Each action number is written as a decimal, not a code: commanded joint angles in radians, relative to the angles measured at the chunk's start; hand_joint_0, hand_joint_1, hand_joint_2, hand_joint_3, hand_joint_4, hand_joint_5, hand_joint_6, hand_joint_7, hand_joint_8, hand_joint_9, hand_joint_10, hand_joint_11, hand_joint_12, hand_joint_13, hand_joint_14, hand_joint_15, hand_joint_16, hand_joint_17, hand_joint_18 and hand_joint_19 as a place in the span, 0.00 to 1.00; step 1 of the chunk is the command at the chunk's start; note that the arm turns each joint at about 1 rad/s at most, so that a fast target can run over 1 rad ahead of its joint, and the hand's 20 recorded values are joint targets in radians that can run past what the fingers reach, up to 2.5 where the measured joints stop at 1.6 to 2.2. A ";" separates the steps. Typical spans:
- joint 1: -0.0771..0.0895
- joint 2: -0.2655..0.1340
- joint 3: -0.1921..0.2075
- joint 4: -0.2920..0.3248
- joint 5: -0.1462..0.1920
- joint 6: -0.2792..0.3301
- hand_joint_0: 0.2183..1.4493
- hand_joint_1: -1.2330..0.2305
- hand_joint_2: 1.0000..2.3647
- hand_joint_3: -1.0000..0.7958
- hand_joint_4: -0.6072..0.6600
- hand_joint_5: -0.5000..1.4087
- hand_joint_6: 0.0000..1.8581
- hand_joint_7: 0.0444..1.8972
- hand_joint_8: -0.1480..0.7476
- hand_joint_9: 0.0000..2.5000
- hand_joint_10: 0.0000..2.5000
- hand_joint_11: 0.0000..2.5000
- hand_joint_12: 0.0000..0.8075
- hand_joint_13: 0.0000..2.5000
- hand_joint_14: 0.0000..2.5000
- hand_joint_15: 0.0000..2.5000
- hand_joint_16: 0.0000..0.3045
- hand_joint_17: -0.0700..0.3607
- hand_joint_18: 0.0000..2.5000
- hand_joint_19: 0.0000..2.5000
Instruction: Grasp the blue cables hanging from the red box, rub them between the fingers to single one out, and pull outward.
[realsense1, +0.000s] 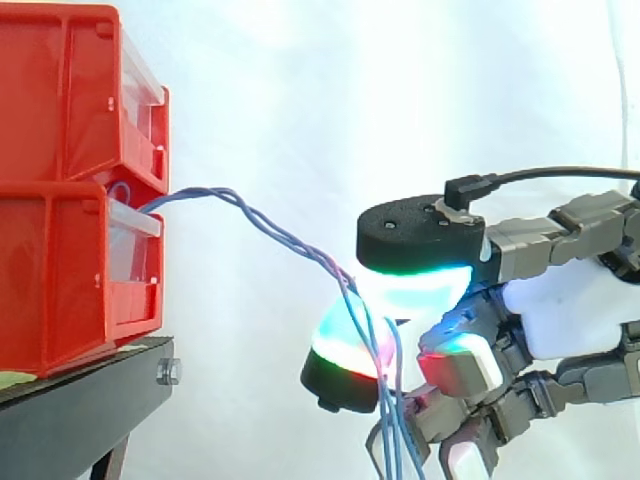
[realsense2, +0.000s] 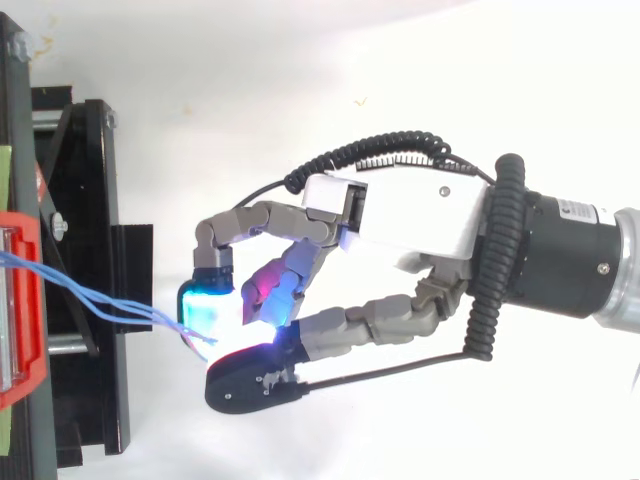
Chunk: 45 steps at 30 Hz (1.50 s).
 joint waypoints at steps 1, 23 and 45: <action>0.000 0.000 0.000 0.000 0.004 0.001 0.32 0.41 0.01 0.48 0.60 0.22 0.36 0.63 0.42 0.48 0.01 0.34 0.27 0.34 0.01 0.20 0.13 0.37 0.33 0.23; 0.007 0.017 0.000 -0.035 0.029 0.022 0.28 0.38 0.01 0.43 0.47 0.25 0.42 0.58 0.33 0.59 0.01 0.30 0.20 0.39 0.01 0.20 0.11 0.34 0.36 0.25; 0.015 0.018 0.000 -0.049 0.039 0.024 0.30 0.35 0.01 0.40 0.52 0.25 0.43 0.63 0.32 0.54 0.01 0.27 0.21 0.36 0.01 0.19 0.11 0.34 0.35 0.24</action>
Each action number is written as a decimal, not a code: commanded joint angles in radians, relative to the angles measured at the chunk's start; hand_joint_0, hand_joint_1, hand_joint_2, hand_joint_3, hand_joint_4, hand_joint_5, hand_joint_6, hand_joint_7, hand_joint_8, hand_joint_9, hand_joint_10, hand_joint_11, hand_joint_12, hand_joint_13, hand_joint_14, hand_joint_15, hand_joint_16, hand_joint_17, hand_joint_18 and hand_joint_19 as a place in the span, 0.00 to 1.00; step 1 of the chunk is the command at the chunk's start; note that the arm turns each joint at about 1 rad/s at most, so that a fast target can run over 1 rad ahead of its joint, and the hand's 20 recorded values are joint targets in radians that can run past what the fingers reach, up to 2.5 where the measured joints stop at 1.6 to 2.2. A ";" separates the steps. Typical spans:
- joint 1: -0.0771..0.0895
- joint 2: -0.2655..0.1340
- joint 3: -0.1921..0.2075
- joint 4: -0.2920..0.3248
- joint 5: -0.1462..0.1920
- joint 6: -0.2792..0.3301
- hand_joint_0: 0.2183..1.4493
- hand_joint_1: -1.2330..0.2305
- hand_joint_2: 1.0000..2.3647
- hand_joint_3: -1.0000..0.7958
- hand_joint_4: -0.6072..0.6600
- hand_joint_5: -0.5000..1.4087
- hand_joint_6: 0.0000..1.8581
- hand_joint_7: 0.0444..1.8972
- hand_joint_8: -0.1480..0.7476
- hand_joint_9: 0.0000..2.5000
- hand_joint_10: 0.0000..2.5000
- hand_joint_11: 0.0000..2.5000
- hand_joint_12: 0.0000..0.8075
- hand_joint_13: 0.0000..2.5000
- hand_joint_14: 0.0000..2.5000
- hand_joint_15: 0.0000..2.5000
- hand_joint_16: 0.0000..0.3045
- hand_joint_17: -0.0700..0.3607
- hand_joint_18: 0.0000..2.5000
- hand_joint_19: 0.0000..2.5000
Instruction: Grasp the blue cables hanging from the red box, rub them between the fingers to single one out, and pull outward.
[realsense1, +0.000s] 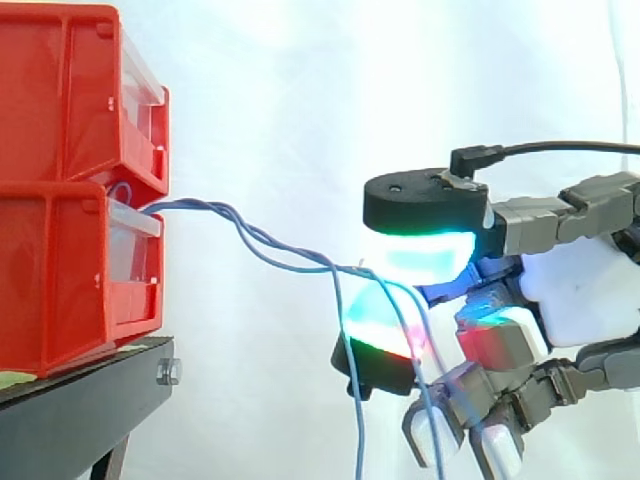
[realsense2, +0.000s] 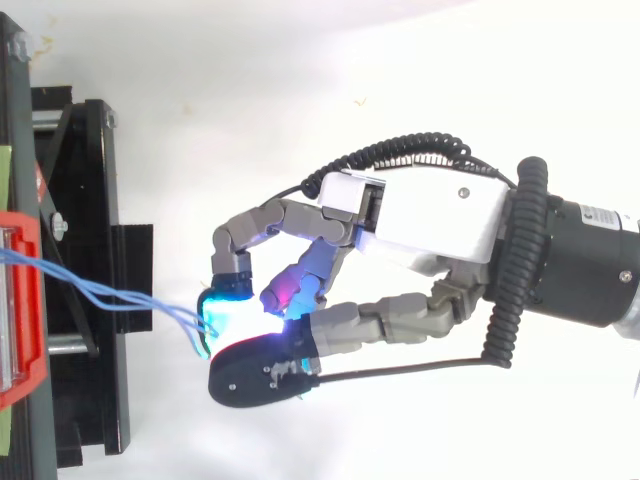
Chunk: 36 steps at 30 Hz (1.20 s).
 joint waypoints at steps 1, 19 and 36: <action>0.000 0.000 0.001 -0.001 0.000 0.000 0.30 0.33 0.01 0.40 0.52 0.25 0.43 0.64 0.33 0.54 0.01 0.28 0.21 0.36 0.01 0.19 0.12 0.35 0.36 0.24; 0.001 0.000 -0.001 -0.001 0.000 0.000 0.33 0.29 0.01 0.34 0.50 0.22 0.49 0.62 0.38 0.52 0.01 0.38 0.17 0.34 0.01 0.21 0.11 0.33 0.34 0.25; 0.007 0.000 -0.001 -0.016 0.005 0.023 0.23 0.53 0.00 0.28 0.48 0.25 0.43 0.55 0.38 0.54 0.01 0.34 0.20 0.36 0.01 0.20 0.13 0.36 0.37 0.25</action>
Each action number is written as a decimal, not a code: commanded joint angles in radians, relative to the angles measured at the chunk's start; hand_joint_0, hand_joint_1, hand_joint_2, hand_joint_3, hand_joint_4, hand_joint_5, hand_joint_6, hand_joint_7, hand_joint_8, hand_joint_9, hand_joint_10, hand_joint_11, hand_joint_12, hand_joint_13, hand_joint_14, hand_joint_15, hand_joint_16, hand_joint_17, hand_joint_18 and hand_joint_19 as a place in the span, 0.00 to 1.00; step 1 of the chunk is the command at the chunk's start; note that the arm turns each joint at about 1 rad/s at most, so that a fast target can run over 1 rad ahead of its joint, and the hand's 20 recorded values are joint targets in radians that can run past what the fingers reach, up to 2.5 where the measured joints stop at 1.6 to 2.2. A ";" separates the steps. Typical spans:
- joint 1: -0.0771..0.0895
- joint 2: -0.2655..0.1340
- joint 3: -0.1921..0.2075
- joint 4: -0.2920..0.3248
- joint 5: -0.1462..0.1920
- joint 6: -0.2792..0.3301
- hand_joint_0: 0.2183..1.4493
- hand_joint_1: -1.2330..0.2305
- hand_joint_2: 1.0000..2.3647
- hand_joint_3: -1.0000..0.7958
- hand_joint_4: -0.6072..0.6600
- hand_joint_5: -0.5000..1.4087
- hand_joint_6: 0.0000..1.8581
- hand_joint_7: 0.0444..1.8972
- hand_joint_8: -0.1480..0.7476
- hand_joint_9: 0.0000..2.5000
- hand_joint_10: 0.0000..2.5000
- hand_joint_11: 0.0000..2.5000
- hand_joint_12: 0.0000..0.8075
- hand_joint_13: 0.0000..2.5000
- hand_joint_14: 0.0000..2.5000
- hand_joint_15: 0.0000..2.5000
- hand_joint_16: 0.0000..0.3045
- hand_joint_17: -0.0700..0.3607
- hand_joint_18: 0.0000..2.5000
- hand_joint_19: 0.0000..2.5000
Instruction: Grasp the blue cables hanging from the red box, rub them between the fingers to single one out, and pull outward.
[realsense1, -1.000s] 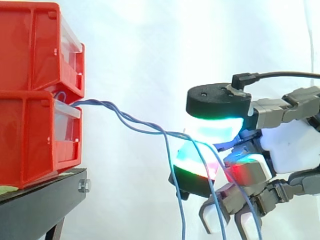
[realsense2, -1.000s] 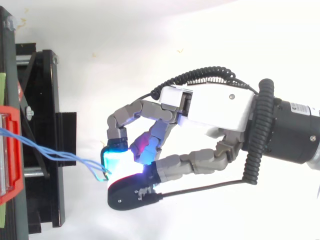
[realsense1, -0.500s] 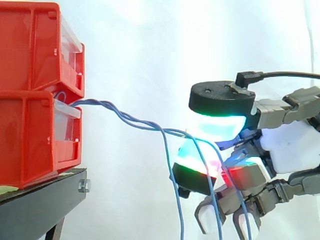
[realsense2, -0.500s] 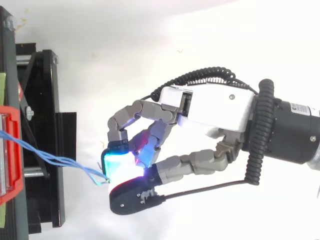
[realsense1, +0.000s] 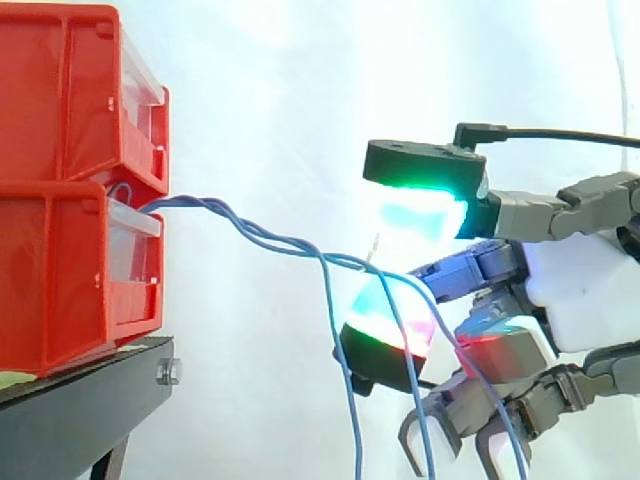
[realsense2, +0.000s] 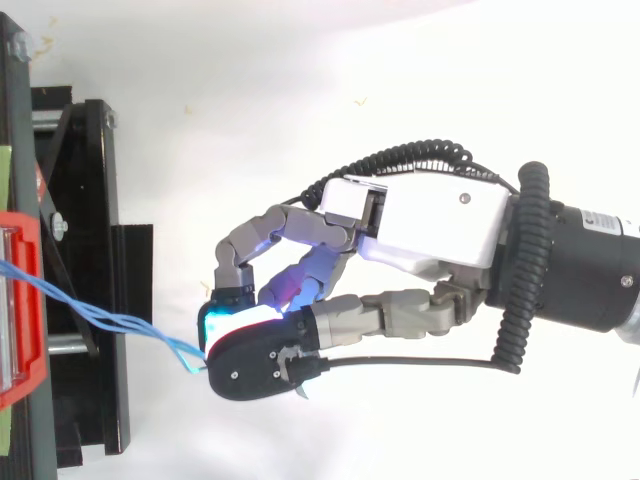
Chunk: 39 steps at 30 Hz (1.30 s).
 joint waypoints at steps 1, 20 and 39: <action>0.002 0.000 0.001 -0.003 0.004 0.005 0.22 0.52 0.00 0.28 0.49 0.25 0.43 0.55 0.39 0.55 0.01 0.34 0.20 0.36 0.01 0.20 0.13 0.36 0.37 0.25; 0.002 0.000 -0.001 -0.006 0.004 0.009 0.32 0.26 0.01 0.42 0.45 0.21 0.49 0.57 0.41 0.51 0.01 0.40 0.19 0.33 0.01 0.20 0.12 0.35 0.35 0.24; 0.002 0.000 0.001 -0.006 0.006 0.009 0.31 0.48 0.01 0.44 0.55 0.24 0.37 0.62 0.43 0.51 0.01 0.40 0.22 0.32 0.01 0.20 0.13 0.38 0.35 0.23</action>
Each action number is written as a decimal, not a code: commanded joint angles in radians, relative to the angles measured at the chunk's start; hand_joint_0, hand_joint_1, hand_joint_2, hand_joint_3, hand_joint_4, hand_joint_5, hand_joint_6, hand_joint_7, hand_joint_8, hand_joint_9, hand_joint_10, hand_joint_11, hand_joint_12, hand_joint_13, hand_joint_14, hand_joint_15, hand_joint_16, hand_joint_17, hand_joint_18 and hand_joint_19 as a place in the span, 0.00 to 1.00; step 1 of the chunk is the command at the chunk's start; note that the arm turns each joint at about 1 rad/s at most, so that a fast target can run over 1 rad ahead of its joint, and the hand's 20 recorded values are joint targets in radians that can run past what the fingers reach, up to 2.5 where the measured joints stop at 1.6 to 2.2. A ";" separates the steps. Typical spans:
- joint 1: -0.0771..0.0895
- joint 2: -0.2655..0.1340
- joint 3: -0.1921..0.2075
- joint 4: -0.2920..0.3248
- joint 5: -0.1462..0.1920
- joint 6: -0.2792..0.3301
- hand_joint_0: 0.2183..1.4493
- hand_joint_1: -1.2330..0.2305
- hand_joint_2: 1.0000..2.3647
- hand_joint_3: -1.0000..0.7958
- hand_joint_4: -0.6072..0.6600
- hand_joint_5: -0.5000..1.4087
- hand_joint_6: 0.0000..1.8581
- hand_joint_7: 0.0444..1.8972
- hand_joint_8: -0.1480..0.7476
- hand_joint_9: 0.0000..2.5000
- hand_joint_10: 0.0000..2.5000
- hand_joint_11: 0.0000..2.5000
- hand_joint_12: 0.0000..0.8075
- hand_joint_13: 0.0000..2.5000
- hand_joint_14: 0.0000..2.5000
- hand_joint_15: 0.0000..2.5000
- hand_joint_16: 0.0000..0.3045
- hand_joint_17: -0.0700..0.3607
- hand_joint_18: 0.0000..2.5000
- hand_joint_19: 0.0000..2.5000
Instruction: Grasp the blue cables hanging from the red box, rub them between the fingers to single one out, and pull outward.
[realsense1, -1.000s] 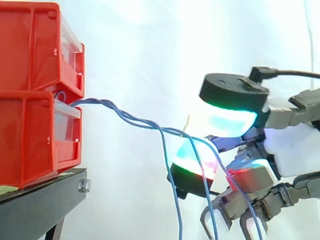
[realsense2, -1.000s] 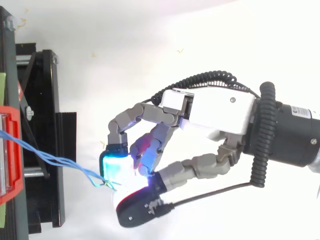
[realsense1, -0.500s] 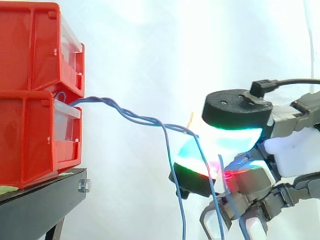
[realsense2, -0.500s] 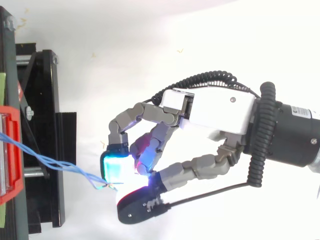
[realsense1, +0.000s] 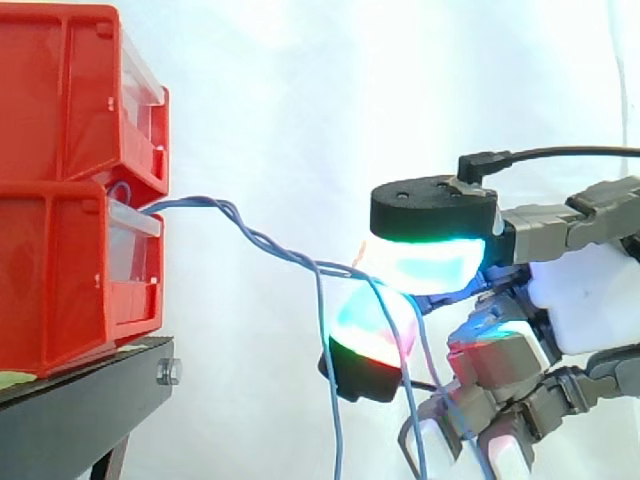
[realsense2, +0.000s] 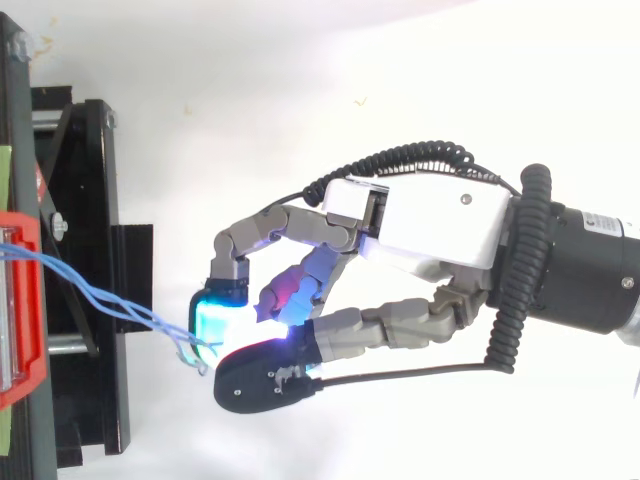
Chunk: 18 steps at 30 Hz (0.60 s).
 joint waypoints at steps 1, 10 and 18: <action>0.001 0.000 -0.001 0.000 0.000 0.000 0.31 0.47 0.01 0.44 0.55 0.24 0.37 0.63 0.43 0.50 0.01 0.41 0.22 0.31 0.01 0.20 0.13 0.37 0.34 0.23; 0.001 0.000 -0.001 0.000 0.000 0.000 0.30 0.34 0.01 0.48 0.54 0.20 0.48 0.58 0.47 0.48 0.01 0.45 0.25 0.30 0.01 0.22 0.13 0.37 0.33 0.22; 0.003 0.000 0.001 0.000 0.009 0.000 0.30 0.38 0.01 0.46 0.54 0.21 0.48 0.57 0.47 0.51 0.01 0.42 0.26 0.31 0.01 0.22 0.14 0.39 0.35 0.23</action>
